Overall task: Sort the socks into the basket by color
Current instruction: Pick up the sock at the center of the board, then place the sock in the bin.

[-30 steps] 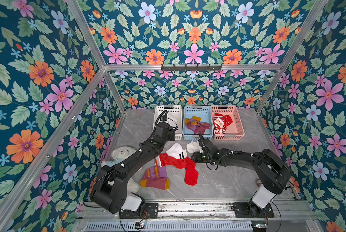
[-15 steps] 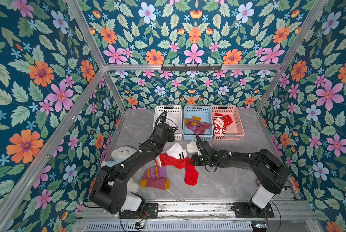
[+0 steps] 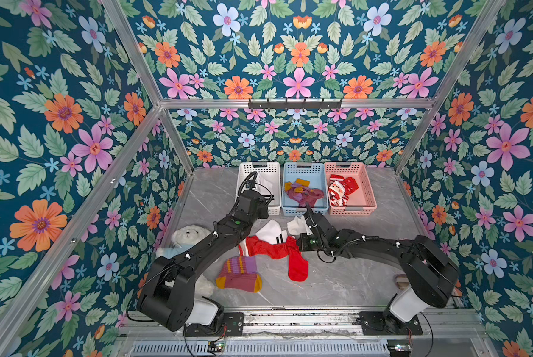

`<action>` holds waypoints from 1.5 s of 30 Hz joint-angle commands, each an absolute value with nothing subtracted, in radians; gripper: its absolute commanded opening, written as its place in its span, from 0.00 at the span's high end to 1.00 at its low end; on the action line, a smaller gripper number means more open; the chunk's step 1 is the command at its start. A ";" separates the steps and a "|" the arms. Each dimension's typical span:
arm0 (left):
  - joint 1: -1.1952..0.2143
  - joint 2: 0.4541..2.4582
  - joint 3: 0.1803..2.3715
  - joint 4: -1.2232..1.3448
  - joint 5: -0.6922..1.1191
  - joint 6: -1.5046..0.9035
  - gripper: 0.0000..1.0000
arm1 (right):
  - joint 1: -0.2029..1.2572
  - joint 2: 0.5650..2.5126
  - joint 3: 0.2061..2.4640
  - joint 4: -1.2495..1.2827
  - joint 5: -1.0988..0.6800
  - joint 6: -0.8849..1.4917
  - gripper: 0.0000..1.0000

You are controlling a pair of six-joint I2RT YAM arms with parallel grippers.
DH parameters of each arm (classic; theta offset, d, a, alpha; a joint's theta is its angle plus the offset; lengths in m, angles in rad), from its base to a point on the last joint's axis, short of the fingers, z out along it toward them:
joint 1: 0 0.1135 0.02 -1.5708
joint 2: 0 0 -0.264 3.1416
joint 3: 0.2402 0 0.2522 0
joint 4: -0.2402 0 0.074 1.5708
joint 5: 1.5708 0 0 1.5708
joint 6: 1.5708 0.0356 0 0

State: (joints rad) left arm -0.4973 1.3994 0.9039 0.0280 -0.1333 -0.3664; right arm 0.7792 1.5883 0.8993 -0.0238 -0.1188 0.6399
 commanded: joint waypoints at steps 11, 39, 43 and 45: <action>-0.497 1.366 0.887 0.023 -0.157 -0.377 0.62 | 0.644 1.264 0.968 -0.248 0.002 0.495 1.00; -0.497 1.316 0.854 0.008 -0.169 -0.393 0.62 | 0.076 1.399 1.364 -0.297 -0.036 0.226 1.00; -0.497 1.304 0.844 0.003 -0.172 -0.397 0.62 | 0.045 1.460 1.407 -0.285 -0.022 0.208 1.00; -0.497 1.301 0.841 0.002 -0.172 -0.399 0.62 | 0.036 1.492 1.431 -0.281 -0.012 0.197 1.00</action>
